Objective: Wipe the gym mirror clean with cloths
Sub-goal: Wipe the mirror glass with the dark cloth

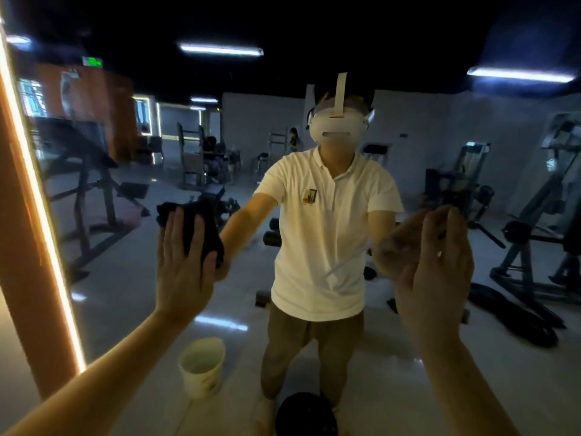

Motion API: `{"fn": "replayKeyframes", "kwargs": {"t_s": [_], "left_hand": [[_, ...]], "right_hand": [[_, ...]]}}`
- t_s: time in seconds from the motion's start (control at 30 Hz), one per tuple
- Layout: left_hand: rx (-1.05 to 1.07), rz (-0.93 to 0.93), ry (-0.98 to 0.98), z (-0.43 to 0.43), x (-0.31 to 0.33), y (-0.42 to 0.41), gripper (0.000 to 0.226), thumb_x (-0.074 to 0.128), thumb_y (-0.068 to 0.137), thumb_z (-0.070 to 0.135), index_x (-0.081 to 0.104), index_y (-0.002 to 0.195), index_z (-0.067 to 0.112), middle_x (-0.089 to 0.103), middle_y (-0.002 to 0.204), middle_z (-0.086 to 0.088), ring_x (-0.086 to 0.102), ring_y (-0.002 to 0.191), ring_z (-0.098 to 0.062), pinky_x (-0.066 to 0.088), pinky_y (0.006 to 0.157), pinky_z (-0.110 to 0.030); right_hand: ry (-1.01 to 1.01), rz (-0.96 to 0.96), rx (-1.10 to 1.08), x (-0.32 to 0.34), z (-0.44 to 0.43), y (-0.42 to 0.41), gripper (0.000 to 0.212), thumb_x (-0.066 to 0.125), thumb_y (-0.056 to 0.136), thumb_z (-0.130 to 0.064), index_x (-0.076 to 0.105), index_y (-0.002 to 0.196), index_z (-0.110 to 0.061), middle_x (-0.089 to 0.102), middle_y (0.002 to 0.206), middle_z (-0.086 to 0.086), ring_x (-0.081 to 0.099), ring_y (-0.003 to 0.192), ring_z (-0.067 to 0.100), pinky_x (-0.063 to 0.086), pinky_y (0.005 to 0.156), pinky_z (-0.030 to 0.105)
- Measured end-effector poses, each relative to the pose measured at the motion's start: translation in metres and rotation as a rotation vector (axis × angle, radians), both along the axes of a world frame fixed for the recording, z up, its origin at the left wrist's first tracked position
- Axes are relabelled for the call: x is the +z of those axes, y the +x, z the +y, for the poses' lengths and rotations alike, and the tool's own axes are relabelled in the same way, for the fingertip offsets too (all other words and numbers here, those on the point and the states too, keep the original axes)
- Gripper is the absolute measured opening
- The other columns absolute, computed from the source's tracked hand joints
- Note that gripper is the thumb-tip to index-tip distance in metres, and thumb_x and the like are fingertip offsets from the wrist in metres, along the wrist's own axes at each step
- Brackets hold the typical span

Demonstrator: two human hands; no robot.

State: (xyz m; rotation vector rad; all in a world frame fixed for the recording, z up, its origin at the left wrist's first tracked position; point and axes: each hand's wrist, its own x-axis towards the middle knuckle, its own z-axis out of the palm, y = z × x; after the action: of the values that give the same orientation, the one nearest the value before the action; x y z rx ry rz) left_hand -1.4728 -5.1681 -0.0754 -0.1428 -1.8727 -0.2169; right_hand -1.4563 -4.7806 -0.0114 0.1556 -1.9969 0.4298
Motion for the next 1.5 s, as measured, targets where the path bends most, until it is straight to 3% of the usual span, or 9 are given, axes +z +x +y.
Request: {"fn": "replayKeyframes", "kwargs": {"t_s": [0.13,0.37,0.57,0.73,0.9,1.03,1.17,1.37,1.5], "left_hand": [[-0.133,-0.061,-0.083,0.092,-0.023,-0.006,0.073,0.036,0.107,0.046,0.007,0.165,0.013,-0.008,0.173,-0.013,0.0,0.16,-0.033,0.008,0.128,-0.057],[-0.225,-0.138,-0.268,0.263,-0.008,-0.004,0.072,0.031,0.109,0.049,0.01,0.165,0.01,-0.003,0.173,-0.015,-0.001,0.161,-0.03,-0.002,0.13,-0.047],[-0.098,-0.044,-0.448,0.162,-0.031,-0.012,0.064,0.035,0.109,0.029,0.011,0.166,0.01,0.004,0.172,-0.018,0.009,0.16,-0.034,0.013,0.129,-0.053],[-0.06,-0.116,-0.588,0.088,-0.052,0.001,0.055,0.022,0.111,0.021,0.016,0.164,0.009,0.024,0.165,-0.023,0.006,0.16,-0.033,0.007,0.13,-0.05],[-0.144,-0.05,-0.709,0.16,-0.008,-0.017,0.071,0.052,0.103,0.023,0.019,0.165,0.011,0.011,0.172,-0.017,0.014,0.159,-0.033,0.01,0.129,-0.051],[-0.154,0.006,-0.653,0.192,0.017,-0.023,0.07,0.045,0.107,0.029,0.011,0.165,0.011,0.006,0.172,-0.016,0.008,0.16,-0.03,0.007,0.13,-0.049],[-0.163,-0.063,-0.741,0.133,-0.04,-0.014,0.059,0.038,0.108,0.016,0.023,0.164,0.011,0.02,0.17,-0.017,0.019,0.158,-0.032,0.019,0.128,-0.053],[-0.04,-0.164,-0.836,0.023,-0.056,0.003,0.069,0.045,0.103,0.02,0.017,0.165,0.007,0.011,0.17,-0.023,0.016,0.157,-0.04,0.038,0.115,-0.064],[-0.059,-0.102,-0.624,0.09,-0.009,-0.014,0.062,0.027,0.112,0.038,0.009,0.164,0.009,-0.003,0.172,-0.02,0.002,0.16,-0.037,0.01,0.128,-0.056]], "right_hand": [[0.124,-0.048,0.042,-0.014,0.019,0.004,0.072,0.038,0.093,-0.018,0.022,0.161,-0.005,0.008,0.172,0.015,0.011,0.158,0.037,0.027,0.118,0.066],[0.178,-0.094,0.174,-0.008,0.045,0.013,0.082,0.046,0.088,-0.001,0.017,0.164,-0.01,0.009,0.173,0.005,0.01,0.159,0.026,0.029,0.121,0.06],[0.158,-0.055,0.218,-0.01,0.047,0.014,0.071,0.044,0.096,-0.002,0.019,0.163,-0.009,0.012,0.172,0.008,0.01,0.159,0.026,0.027,0.123,0.058],[0.167,-0.073,0.221,-0.012,0.045,0.011,0.076,0.049,0.09,0.001,0.023,0.162,-0.007,0.009,0.172,0.009,0.006,0.159,0.026,0.027,0.122,0.06],[0.161,-0.052,0.221,-0.014,0.043,0.009,0.08,0.055,0.088,0.006,0.025,0.161,-0.006,0.012,0.172,0.011,0.008,0.159,0.028,0.027,0.122,0.06],[0.156,-0.022,0.191,-0.018,0.04,0.006,0.083,0.059,0.087,0.008,0.025,0.161,-0.007,0.012,0.171,0.012,0.009,0.159,0.03,0.026,0.122,0.061],[0.155,-0.018,0.189,-0.021,0.039,0.007,0.08,0.053,0.088,0.006,0.023,0.162,-0.005,0.011,0.171,0.013,0.008,0.159,0.03,0.024,0.123,0.06],[0.145,-0.041,0.241,-0.02,0.044,0.006,0.07,0.04,0.094,-0.008,0.023,0.162,-0.007,0.009,0.172,0.009,0.004,0.16,0.025,0.021,0.125,0.059],[0.136,-0.051,0.278,-0.021,0.043,0.004,0.072,0.038,0.094,-0.009,0.019,0.163,-0.008,0.007,0.173,0.01,0.003,0.16,0.027,0.019,0.124,0.062]]}}
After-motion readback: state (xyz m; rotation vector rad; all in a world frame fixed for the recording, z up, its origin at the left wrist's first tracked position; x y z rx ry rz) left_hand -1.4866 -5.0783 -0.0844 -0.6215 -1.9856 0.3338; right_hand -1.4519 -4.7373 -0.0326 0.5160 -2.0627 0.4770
